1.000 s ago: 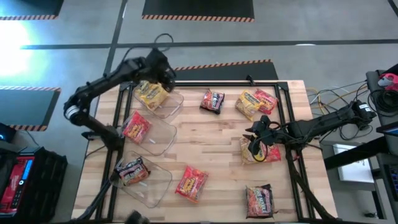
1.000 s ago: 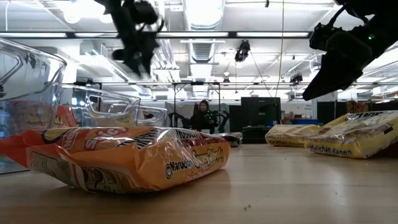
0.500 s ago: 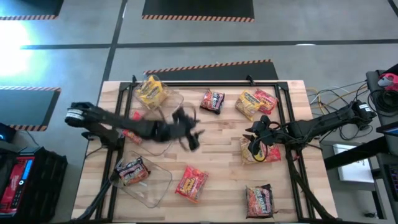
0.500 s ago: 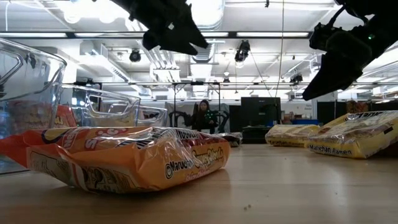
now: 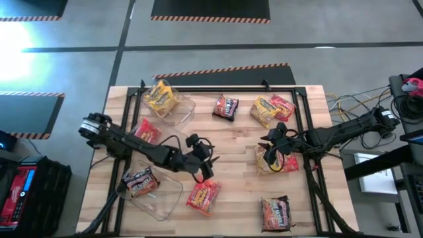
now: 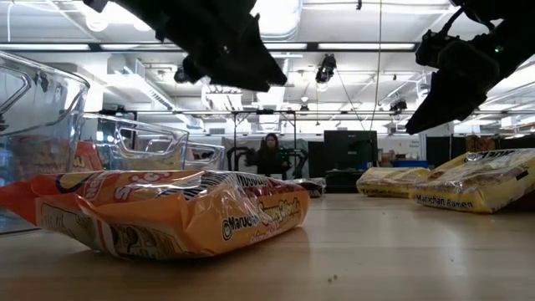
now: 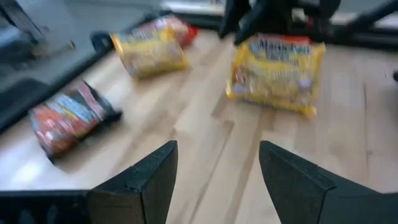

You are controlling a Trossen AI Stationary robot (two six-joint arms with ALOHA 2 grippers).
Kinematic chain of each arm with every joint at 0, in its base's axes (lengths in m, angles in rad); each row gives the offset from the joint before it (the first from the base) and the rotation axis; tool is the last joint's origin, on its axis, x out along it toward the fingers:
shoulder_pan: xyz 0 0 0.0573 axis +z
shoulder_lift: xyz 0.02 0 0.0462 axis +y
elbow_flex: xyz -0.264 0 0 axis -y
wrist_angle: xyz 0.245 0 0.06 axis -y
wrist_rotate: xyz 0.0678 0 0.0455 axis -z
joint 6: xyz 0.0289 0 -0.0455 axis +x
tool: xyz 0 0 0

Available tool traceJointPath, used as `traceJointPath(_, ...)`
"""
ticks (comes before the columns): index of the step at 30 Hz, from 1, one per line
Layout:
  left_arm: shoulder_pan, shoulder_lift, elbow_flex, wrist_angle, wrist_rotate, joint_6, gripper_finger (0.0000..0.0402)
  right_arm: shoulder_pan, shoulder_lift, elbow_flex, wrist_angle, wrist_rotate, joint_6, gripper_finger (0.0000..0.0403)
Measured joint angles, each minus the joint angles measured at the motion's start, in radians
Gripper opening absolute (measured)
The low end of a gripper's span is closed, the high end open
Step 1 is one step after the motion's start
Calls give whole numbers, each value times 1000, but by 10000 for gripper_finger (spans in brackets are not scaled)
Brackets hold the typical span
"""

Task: Sort Maruchan noodles
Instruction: Put the orange noodles pack into the middle transparent bin

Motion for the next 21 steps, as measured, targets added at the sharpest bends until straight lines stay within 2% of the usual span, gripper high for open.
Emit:
traceJointPath(9,-24,12,0,-146,116,-185,208,0,0,0,6,0,0,126)
traceJointPath(12,-43,12,1,-176,208,-198,208,0,0,0,6,0,0,123)
traceJointPath(17,-76,19,1,-197,423,-234,208,0,0,0,6,0,0,127)
traceJointPath(21,-116,61,21,-197,486,-311,208,0,0,0,6,0,0,131)
